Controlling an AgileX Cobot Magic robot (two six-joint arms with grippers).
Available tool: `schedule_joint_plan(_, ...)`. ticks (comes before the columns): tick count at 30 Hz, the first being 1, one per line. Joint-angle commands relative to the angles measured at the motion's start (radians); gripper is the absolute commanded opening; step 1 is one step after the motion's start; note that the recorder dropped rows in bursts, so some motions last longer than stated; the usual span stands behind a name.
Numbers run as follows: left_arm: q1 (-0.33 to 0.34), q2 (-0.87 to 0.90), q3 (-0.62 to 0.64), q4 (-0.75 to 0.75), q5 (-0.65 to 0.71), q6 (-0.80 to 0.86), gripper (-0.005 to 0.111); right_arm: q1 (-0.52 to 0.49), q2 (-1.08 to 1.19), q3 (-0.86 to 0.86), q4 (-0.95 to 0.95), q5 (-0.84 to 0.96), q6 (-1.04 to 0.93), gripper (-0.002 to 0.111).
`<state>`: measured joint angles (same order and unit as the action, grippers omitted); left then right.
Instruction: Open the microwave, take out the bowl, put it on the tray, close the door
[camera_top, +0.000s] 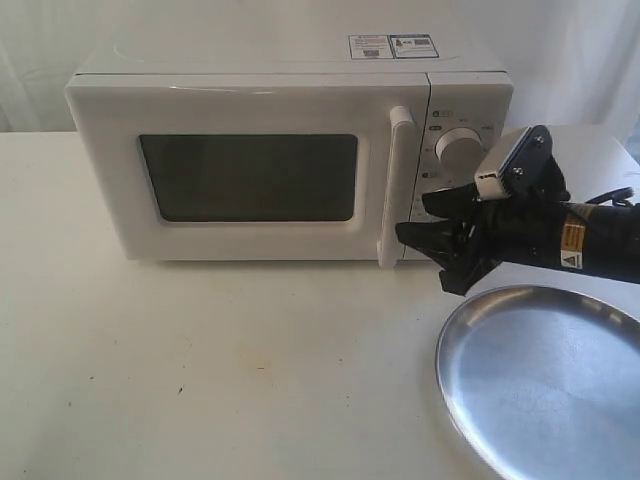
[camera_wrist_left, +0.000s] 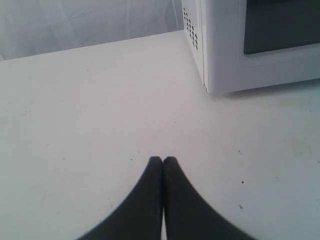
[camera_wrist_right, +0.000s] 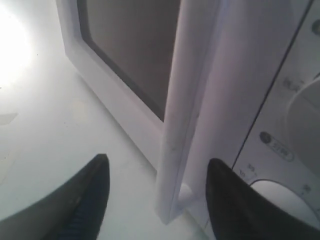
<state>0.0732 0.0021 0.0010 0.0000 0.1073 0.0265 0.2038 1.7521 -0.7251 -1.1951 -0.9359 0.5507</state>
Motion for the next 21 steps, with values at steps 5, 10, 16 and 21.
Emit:
schedule_joint_plan(5,-0.004,-0.002,-0.001,0.000,-0.003,0.000,0.000,-0.002,0.089,-0.074,0.079,-0.097,-0.055,0.051)
schedule_joint_plan(10,-0.004,-0.002,-0.001,0.000,-0.003,0.000,0.000,0.036,0.147,-0.119,0.066,-0.117,-0.051,0.046)
schedule_joint_plan(16,-0.004,-0.002,-0.001,0.000,-0.003,0.000,0.000,0.083,0.169,-0.148,0.058,-0.128,-0.093,0.014)
schedule_joint_plan(21,-0.004,-0.002,-0.001,0.000,-0.003,0.000,0.000,0.086,0.169,-0.148,0.029,-0.193,-0.111,0.000)
